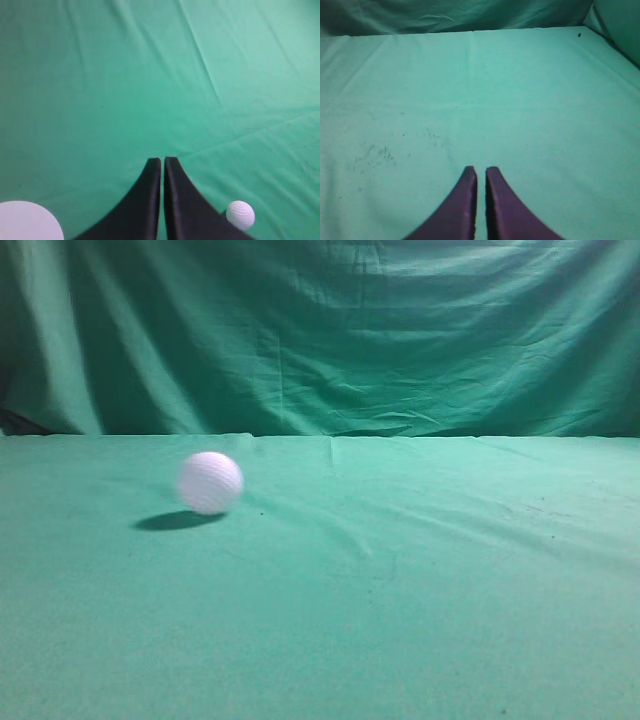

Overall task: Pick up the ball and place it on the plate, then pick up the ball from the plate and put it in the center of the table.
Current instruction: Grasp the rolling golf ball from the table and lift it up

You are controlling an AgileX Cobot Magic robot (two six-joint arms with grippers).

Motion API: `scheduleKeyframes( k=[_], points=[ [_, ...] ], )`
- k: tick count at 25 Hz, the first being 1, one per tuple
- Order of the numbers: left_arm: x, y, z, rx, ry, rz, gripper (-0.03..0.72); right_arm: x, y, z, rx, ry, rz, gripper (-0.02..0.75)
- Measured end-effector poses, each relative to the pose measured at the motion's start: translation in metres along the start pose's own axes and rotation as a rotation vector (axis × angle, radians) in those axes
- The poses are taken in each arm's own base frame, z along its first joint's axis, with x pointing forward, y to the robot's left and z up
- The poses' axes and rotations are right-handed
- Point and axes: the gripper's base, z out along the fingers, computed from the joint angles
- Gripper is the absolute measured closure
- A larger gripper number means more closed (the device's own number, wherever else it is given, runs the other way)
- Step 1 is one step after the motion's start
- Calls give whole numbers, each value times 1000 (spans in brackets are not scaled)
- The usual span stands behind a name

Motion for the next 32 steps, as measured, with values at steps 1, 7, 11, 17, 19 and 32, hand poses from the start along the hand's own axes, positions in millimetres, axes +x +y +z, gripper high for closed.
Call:
scheduleKeyframes(
  k=[1, 7, 11, 17, 19, 32],
  points=[
    [0, -10, -9, 0, -23, 26, 688, 0, 0, 0, 0, 0, 0, 682],
    [21, -50, -50, -59, -162, 124, 688, 0, 0, 0, 0, 0, 0, 682],
    [58, -68, -61, -74, -201, 154, 688, -3, 0, 0, 4, -35, 1, 682],
    [121, -92, -86, -74, -249, 253, 688, -21, 1, -2, -48, -228, 298, 682],
    [141, -96, -93, -78, -270, 272, 688, -24, 1, -3, -52, -261, 345, 682],
    [232, -100, -117, -187, -423, 421, 688, -47, 3, -15, -73, -292, 248, 682]
  ],
)
